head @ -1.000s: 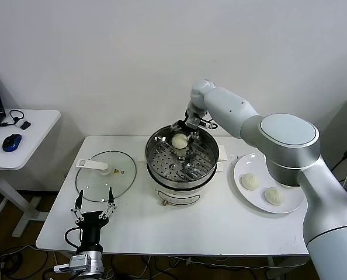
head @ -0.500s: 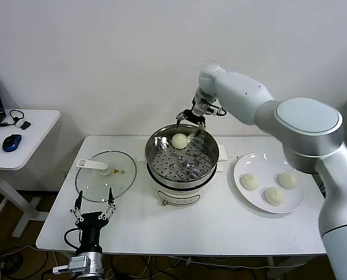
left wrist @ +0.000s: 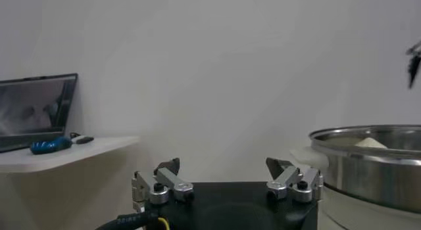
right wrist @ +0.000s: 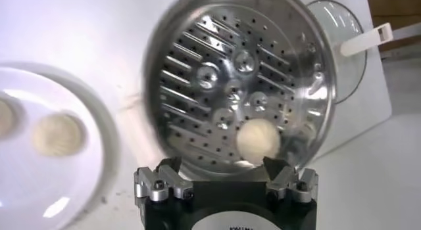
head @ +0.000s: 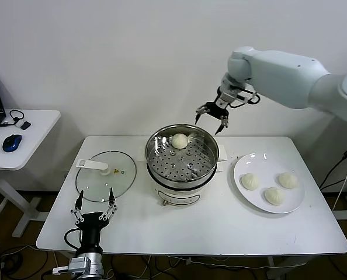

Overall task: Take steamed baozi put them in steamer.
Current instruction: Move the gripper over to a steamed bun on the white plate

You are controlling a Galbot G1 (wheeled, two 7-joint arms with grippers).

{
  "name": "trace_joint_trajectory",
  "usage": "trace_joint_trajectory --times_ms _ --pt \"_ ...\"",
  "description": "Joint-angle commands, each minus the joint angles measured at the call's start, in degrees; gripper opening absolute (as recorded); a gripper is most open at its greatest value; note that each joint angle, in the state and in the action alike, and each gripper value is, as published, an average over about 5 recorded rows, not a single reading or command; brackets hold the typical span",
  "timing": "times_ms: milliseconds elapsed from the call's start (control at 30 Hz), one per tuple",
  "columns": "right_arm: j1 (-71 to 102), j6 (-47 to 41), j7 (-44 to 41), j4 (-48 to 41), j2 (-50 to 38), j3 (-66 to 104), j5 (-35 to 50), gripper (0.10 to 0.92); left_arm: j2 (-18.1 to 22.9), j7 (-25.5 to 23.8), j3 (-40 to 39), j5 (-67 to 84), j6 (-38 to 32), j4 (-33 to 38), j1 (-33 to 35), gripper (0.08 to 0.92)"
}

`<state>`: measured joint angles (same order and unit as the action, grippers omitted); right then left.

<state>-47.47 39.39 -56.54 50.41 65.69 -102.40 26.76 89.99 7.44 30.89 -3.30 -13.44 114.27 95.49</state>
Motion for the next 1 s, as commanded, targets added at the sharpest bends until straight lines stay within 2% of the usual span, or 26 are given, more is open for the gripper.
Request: trace_joint_trajectory --times_ms 33,200,400,1000 --pt "-5.6 -42.4 -0.1 9.7 -7.5 -8.4 8.7 0.823 -0.1 0.0 -0.2 0.0 -0.1 -0.2 -0.1 0.823" --pt "-7.5 -50.6 0.1 15.3 -9.2 -11.5 13.5 0.823 -0.2 0.0 -0.4 0.1 -0.1 -0.5 -0.2 0.823" --pt "-5.3 -54.5 0.4 18.4 -12.4 -11.4 17.6 0.823 -0.5 -0.2 -0.2 0.5 -0.1 -0.7 -0.6 0.823" --pt "9.2 -53.5 -0.7 11.9 -16.0 -4.5 10.6 0.823 -0.9 -0.4 0.6 1.3 0.7 -1.9 -1.7 0.823"
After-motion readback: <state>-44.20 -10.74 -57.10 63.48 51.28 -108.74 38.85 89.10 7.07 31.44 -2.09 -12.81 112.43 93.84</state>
